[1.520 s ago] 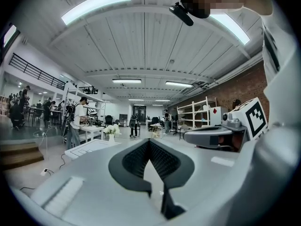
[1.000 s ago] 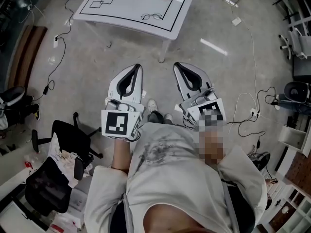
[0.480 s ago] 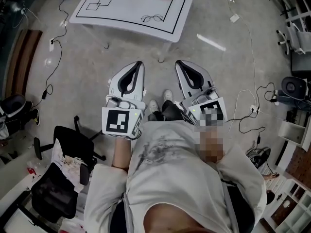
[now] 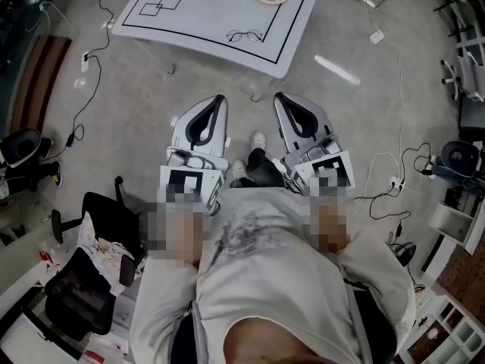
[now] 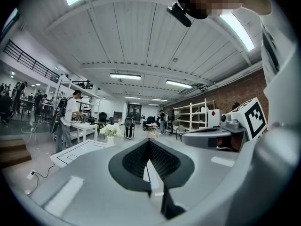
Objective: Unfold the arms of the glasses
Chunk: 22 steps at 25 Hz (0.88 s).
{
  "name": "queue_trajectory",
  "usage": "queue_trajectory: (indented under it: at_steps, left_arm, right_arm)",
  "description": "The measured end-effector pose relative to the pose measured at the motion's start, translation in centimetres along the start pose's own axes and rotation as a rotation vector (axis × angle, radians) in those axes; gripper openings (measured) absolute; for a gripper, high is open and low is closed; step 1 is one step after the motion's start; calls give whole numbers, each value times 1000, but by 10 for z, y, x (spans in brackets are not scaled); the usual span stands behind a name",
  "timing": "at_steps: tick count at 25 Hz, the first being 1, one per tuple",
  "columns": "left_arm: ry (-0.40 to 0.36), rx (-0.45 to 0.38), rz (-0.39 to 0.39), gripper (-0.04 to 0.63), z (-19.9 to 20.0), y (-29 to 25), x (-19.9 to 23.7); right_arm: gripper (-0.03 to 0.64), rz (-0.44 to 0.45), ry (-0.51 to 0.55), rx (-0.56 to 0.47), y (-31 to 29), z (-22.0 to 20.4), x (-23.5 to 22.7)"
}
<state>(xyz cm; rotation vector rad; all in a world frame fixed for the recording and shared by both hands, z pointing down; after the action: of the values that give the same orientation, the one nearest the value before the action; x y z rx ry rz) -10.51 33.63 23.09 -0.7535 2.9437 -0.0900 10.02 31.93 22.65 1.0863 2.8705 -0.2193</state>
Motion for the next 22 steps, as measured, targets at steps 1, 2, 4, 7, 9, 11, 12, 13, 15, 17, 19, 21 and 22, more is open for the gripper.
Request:
queue_trajectory:
  at_steps: [1, 2, 4, 7, 9, 11, 12, 13, 15, 17, 19, 21, 22]
  left_arm:
    - [0, 2, 4, 9, 0, -6, 1]
    - [-1, 5, 8, 9, -1, -12, 2]
    - [-1, 10, 18, 9, -1, -22, 4]
    - [-1, 18, 27, 9, -3, -38, 10]
    - [-3, 24, 32, 9, -3, -49, 14]
    - [-1, 24, 41, 9, -2, -60, 17]
    - [1, 22, 44, 9, -1, -65, 18]
    - [4, 19, 46, 9, 0, -70, 19]
    - [4, 9, 48, 9, 3, -79, 21]
    - [5, 1, 55, 9, 6, -90, 24]
    - [5, -2, 61, 9, 7, -100, 24]
    - [2, 0, 68, 9, 8, -108, 24]
    - [2, 3, 70, 9, 8, -111, 23]
  right_arm:
    - [15, 11, -4, -2, -5, 0, -6]
    - [15, 22, -8, -3, -10, 1, -11]
    - [15, 39, -17, -4, -20, 1, -21]
    - [15, 53, -24, -8, -36, 2, -34]
    - [15, 61, -18, -2, -44, 2, -43]
    - [15, 70, -7, 5, -51, 2, -51]
    - [15, 73, -3, 7, -54, 3, -56]
    - [15, 76, -1, 8, -56, 4, -60]
    - [15, 80, 1, 8, -61, 7, -69]
    - [15, 83, 5, 6, -65, 11, -78]
    - [15, 88, 9, 9, -70, 13, -87]
    - [15, 96, 12, 13, -74, 14, -95]
    - [15, 100, 12, 15, -75, 15, -99]
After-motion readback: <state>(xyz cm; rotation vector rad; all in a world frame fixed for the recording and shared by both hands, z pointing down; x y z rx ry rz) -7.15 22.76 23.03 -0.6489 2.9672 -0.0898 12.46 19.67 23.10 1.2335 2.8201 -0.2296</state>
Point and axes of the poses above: the fingertips, and each gripper's own axes: y backward along the fingers, x to its left, z out of its top, the point moved 10 cm from there along y, backward along the fingers, and after that the axes turned 8 degrees about -y, right-handed, at the moved point
